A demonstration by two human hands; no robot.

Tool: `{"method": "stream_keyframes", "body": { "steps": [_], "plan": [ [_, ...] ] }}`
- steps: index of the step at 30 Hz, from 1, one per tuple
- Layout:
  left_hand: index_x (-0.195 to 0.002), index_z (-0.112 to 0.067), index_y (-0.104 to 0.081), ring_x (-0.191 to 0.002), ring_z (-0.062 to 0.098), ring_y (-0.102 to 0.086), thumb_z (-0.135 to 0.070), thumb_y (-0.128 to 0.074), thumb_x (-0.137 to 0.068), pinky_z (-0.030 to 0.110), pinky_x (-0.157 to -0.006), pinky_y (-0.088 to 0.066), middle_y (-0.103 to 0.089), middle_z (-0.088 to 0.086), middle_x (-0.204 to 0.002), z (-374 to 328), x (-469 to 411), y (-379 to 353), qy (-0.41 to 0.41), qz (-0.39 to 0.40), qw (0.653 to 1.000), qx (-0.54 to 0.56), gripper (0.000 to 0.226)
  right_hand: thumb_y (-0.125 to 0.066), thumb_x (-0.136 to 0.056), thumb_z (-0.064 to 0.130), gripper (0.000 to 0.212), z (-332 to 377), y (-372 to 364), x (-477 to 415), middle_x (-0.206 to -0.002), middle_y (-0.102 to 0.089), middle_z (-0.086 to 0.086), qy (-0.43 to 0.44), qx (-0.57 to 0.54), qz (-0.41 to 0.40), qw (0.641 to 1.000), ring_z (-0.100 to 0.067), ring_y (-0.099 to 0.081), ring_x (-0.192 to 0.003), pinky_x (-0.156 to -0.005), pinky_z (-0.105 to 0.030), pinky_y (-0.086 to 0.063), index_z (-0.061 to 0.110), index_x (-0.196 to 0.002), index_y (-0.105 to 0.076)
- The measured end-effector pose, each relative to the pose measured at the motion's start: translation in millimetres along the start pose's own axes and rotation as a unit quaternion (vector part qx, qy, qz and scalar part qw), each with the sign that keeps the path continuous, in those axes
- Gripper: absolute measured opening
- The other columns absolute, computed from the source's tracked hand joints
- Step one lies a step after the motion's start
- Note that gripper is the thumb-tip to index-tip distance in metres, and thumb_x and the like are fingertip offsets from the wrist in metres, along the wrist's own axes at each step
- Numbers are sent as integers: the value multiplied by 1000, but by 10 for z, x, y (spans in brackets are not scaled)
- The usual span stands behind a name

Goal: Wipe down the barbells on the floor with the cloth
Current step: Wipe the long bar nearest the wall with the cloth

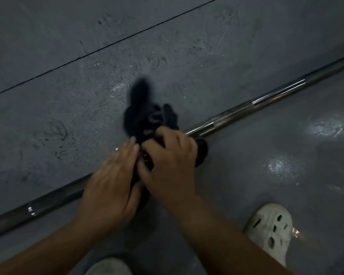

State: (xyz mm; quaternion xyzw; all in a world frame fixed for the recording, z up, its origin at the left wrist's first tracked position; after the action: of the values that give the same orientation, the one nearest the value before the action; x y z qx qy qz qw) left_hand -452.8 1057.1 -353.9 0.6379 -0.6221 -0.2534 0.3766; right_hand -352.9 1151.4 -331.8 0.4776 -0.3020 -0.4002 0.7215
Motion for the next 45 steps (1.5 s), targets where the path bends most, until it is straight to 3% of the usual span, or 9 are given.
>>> {"method": "stream_keyframes", "body": {
  "steps": [4,10,14,18,24,31,38,42,45],
  "plan": [
    [-152,-5,-26,-146,25,-27,-27,-50,-91,44,-117,-27,-24,12,-160,-165,346,-203,-80,2,996,-26,70,-61,-81,30,48,-761,304,-74,-108,-59,-14,67,31,0,997,-34,-56,-96,-83,-46,-49,28,-127,-52],
    [-153,-11,-28,-148,25,-22,-45,-53,-91,41,-119,-17,-23,9,-161,-233,460,-467,-103,28,985,-137,75,-52,-80,28,50,-1897,662,-368,-123,-51,-18,-249,52,-137,957,-40,-52,-111,-101,-39,-41,23,-127,-67],
    [-153,-9,-26,-142,23,-34,-48,-51,-91,40,-110,-31,-27,9,-158,-115,116,-221,-46,6,992,-114,77,-57,-77,25,31,-709,222,-171,-112,-56,-8,-106,5,-66,992,-33,-52,-99,-91,-39,-44,29,-105,-71],
    [-154,-7,-21,-133,31,-42,-54,-44,-88,47,-106,-37,-37,15,-153,211,-387,165,13,-11,996,-88,84,-60,-78,21,50,-329,214,-312,-112,-55,-9,69,-50,33,996,-32,-55,-99,-85,-40,-52,27,-127,-62],
    [-151,-11,-28,-139,32,-37,-58,-38,-90,51,-112,-32,-32,11,-157,638,-483,448,85,-42,986,-137,78,-54,-82,22,52,-1107,505,-1011,-119,-54,-19,-179,-52,-151,971,-37,-56,-106,-94,-34,-42,22,-134,-62],
    [-147,-13,-37,-128,31,-46,-57,-43,-86,47,-103,-37,-43,9,-149,825,-840,678,41,-49,987,-147,75,-57,-79,35,25,-221,-188,5,-109,-50,-4,59,6,150,987,-30,-52,-97,-73,-37,-51,24,-100,-67],
    [-139,-13,-46,-122,30,-48,-51,-46,-89,45,-98,-38,-50,8,-142,1009,-960,806,65,-96,978,-172,63,-74,-79,38,65,-976,33,-184,-150,-33,-18,-173,-11,39,984,-39,-35,-137,-110,-47,-35,21,-139,-54],
    [-138,-16,-46,-121,28,-51,-56,-48,-85,42,-95,-36,-53,4,-139,988,-938,739,96,-89,966,-223,67,-70,-74,31,45,-268,-131,-437,-119,-51,-1,-21,-92,148,984,-23,-57,-107,-92,-33,-49,39,-116,-59],
    [-139,-15,-46,-123,27,-50,-53,-49,-80,41,-98,-35,-52,5,-141,990,-954,758,85,-77,968,-224,71,-62,-72,26,39,-119,433,-958,-109,-58,8,39,-204,44,977,-6,-56,-97,-91,-15,-43,43,-107,-57]
  ]
}}
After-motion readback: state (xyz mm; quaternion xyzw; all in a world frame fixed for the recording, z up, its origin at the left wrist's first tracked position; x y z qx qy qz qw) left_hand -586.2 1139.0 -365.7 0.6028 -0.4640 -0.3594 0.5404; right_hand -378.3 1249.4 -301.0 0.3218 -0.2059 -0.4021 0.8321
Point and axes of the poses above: each hand's wrist, its own x-axis away from the middle knuckle, its own y-axis out of the back of the hand, z = x × y, the point moved 4 cm from there along -x, towards the middle knuckle
